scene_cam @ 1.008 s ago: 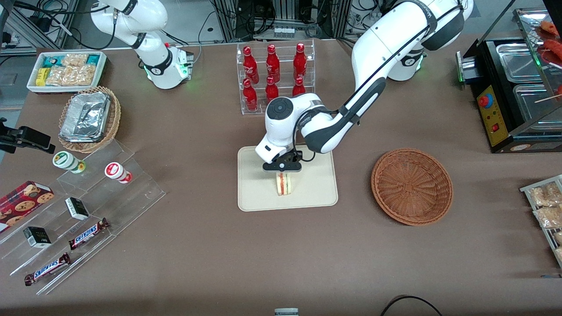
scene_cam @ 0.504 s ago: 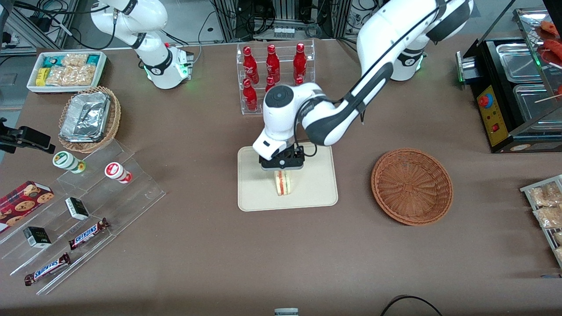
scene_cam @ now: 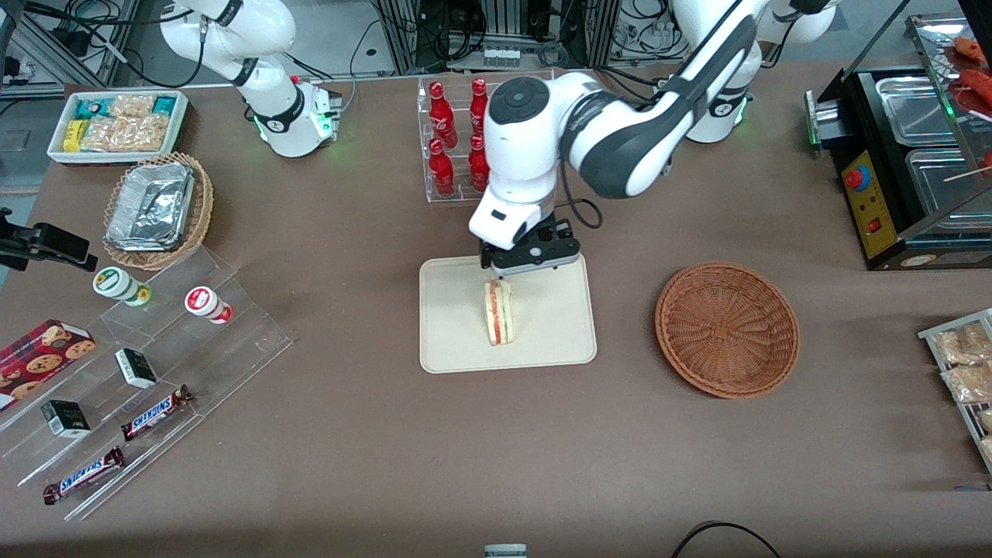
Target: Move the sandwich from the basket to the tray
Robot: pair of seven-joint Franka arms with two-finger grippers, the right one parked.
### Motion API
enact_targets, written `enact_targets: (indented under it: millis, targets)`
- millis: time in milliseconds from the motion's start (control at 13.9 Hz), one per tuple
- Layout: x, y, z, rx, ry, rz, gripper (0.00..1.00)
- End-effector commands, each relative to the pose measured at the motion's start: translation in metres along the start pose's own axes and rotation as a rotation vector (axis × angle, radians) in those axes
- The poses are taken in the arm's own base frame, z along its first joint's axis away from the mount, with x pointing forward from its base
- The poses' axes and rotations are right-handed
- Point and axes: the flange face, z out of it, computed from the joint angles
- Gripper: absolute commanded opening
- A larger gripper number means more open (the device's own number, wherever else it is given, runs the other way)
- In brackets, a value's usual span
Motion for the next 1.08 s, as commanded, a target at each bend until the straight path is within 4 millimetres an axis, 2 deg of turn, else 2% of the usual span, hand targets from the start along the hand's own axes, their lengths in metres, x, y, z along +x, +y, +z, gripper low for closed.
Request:
enact_targets:
  millis: [0,216,360,648,864,936,1008]
  targets:
    - [0.030,-0.042,-0.035,-0.015,-0.028,-0.005,1.00]
    - [0.057,-0.091,-0.060,0.032,-0.064,0.024,1.00]
    - [0.079,-0.131,-0.080,0.032,-0.089,0.062,1.00]
    - [0.114,-0.226,-0.117,0.019,-0.159,0.145,1.00]
    - [0.126,-0.281,-0.135,0.026,-0.192,0.203,1.00]
    - [0.120,-0.289,-0.146,0.032,-0.200,0.239,1.00]
    - [0.125,-0.322,-0.153,0.043,-0.207,0.229,1.00]
